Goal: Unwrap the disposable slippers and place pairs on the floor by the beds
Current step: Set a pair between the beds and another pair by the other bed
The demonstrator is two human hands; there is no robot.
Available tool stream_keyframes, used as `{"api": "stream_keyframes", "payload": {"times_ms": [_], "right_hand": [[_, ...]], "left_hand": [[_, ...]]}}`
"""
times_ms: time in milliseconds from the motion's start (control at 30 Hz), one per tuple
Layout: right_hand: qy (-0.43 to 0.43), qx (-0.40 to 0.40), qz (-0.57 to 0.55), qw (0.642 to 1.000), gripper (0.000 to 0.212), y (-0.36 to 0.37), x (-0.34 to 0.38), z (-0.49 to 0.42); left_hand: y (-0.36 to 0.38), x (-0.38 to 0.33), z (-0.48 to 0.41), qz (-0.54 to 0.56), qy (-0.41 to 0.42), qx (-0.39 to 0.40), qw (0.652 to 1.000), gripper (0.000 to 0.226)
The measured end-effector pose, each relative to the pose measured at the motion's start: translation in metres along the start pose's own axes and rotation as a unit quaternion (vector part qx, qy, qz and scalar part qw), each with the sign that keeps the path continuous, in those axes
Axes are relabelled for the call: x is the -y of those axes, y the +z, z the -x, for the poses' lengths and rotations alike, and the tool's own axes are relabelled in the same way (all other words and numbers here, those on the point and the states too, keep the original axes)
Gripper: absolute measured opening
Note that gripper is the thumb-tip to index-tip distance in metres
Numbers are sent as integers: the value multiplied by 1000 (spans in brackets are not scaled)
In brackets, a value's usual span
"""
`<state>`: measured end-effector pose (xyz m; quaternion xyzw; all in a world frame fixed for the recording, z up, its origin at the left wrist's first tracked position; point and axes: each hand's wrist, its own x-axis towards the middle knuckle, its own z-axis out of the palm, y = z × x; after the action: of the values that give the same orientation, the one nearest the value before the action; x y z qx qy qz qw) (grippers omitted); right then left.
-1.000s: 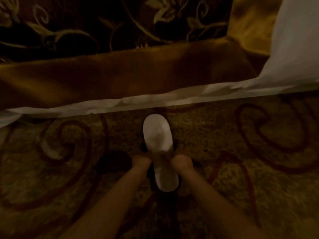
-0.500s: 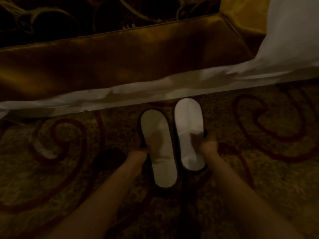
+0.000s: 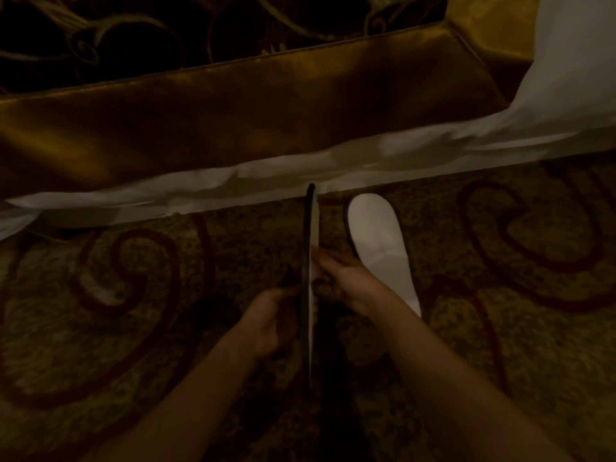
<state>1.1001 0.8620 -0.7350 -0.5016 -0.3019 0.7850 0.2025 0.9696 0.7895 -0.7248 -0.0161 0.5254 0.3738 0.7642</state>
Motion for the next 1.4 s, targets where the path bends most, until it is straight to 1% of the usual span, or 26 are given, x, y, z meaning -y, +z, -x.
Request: {"api": "stream_keyframes", "payload": {"times_ms": [67,133,200,267,300,333,400,433,500,533,567,633,667,733,767,833,900,967,1033,1067,1100,1200,1267,1300,1367,1400], "right_hand": [[0,-1,-54,999,43,5,1,0],[-3,-15,-49,999,46,6,2,-1],[-5,-25,25,999,55,2,4,0],[-11,-7,138,990,59,-3,7,2],[-19,20,204,979,56,-3,10,5],[-30,55,278,958,52,-2,13,7],[-58,110,413,902,44,6,20,11],[-76,121,456,878,42,10,25,11],[-101,122,511,845,43,18,33,10],[-113,119,537,827,44,22,38,9],[-123,113,564,809,46,25,41,8],[-135,83,617,771,50,28,45,4],[-140,46,649,746,53,29,44,2],[-156,-64,699,695,59,30,38,0],[-166,-130,701,682,60,30,33,-1],[-163,-249,666,683,58,28,21,-2],[-107,-291,623,718,59,27,6,-4],[-47,-241,555,795,63,32,-11,-8],[-42,-182,467,865,57,40,-28,-11],[-51,-170,429,886,54,43,-35,-11],[-62,-165,421,890,53,44,-40,-12],[-73,-147,466,869,55,46,-49,-18],[-59,-161,475,863,56,46,-50,-26],[-48,-174,498,848,55,47,-52,-30],[-48,-199,592,779,52,50,-58,-35],[-69,-211,627,746,50,50,-62,-36]], "left_hand": [[-5,3,2,-53,-8,-24,998,44],[-11,-3,3,-87,21,-76,993,36],[-21,-23,4,-39,61,-74,995,36],[-32,-54,7,-12,101,-46,994,32],[-37,-70,9,-42,116,-24,992,36],[-41,-83,12,-114,137,-13,984,38],[-47,-102,14,-283,154,-29,946,31],[-48,-107,15,-367,145,-35,918,33],[-45,-112,18,-523,111,5,845,32],[-42,-110,19,-568,94,20,817,29],[-42,-108,18,-586,86,14,805,24],[-43,-95,14,-547,93,-28,831,20],[-47,-86,11,-514,103,-54,850,20],[-54,-64,7,-436,112,-106,887,16],[-57,-54,8,-377,110,-127,911,14],[-64,-37,7,-262,100,-168,945,12],[-67,-21,6,-170,92,-177,965,21],[-66,-5,5,-100,89,-174,975,27],[-63,10,6,-70,75,-176,979,22],[-61,16,7,-71,69,-175,979,19],[-61,21,8,-83,63,-178,978,19],[-66,27,9,-138,51,-199,969,40],[-67,25,9,-174,57,-205,961,41],[-68,23,9,-202,68,-210,954,38],[-67,20,8,-279,92,-213,932,33],[-67,19,8,-325,100,-216,915,31]]}}
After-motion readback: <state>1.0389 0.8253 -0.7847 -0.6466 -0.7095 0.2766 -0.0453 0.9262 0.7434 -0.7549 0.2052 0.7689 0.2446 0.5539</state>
